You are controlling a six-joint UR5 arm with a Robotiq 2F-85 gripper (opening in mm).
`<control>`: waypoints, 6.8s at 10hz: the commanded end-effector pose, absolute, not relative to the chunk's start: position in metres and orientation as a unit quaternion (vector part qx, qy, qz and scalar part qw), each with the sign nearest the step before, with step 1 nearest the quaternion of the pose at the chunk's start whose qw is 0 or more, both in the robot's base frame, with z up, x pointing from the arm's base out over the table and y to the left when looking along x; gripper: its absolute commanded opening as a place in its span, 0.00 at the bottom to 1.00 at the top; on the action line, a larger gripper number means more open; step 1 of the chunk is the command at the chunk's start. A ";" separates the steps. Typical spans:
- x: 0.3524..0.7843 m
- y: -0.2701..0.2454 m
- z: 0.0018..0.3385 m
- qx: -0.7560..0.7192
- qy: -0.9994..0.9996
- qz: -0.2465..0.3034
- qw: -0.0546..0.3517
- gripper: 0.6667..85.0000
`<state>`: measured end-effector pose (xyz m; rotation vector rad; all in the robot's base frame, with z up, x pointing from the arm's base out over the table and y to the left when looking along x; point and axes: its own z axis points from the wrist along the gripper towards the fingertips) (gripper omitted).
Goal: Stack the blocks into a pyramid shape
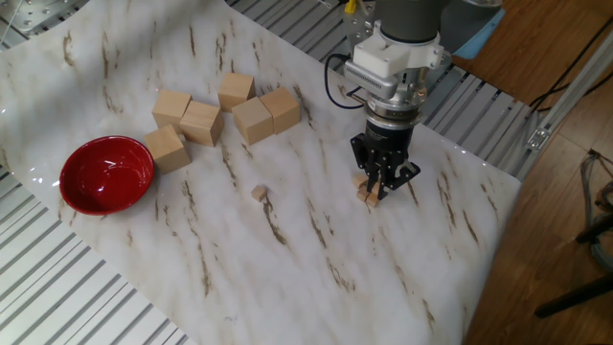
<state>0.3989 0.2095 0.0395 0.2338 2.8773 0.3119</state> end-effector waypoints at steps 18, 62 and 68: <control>0.476 0.119 0.045 -0.115 0.981 0.039 0.154 0.07; 0.560 0.104 0.087 -0.482 0.860 -0.062 0.155 0.00; 0.591 0.112 0.099 -0.615 0.758 -0.099 0.195 0.00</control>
